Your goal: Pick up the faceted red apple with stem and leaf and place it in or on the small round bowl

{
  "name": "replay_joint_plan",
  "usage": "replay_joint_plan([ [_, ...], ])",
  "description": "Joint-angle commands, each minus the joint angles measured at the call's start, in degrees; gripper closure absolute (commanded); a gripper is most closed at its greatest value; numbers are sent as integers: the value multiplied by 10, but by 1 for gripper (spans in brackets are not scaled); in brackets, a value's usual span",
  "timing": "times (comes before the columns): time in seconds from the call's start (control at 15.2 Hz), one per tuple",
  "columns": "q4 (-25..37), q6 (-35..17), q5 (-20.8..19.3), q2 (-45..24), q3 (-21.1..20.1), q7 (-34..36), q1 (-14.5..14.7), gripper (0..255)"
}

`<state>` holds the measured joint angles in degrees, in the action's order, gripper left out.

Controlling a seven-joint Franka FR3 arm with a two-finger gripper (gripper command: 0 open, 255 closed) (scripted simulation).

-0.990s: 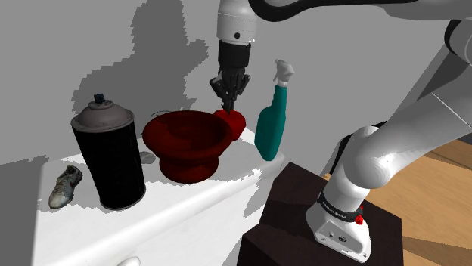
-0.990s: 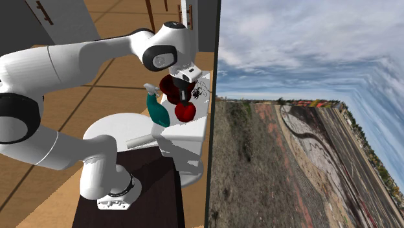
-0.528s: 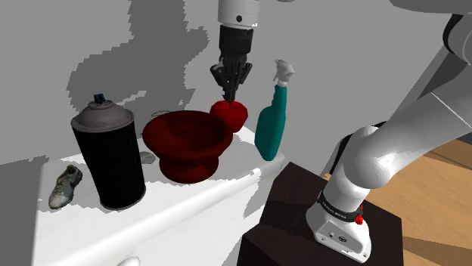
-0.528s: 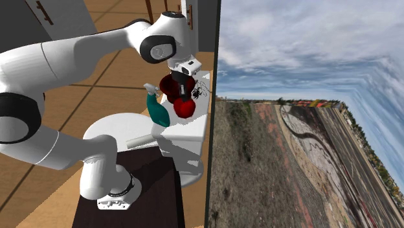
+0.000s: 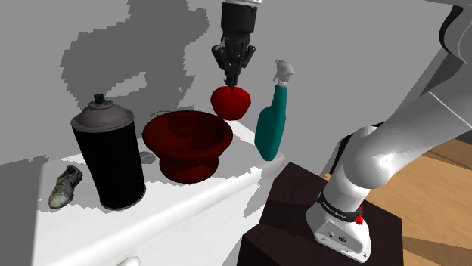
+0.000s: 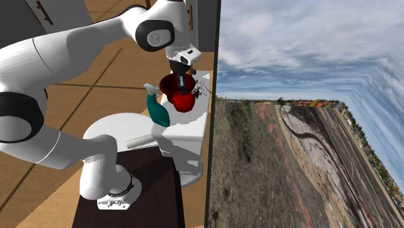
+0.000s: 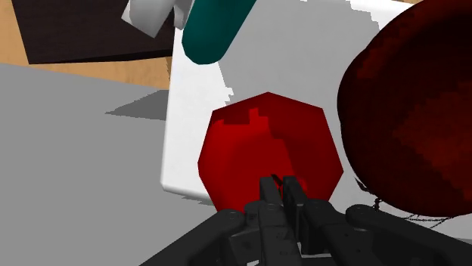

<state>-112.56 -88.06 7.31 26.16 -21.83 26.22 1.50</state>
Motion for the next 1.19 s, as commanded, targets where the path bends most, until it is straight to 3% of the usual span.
replay_joint_plan([
  [0.0,23,17,-2,-7,0,2,-1,255],
  [1.12,209,143,-20,-68,-4,16,-10,255],
])
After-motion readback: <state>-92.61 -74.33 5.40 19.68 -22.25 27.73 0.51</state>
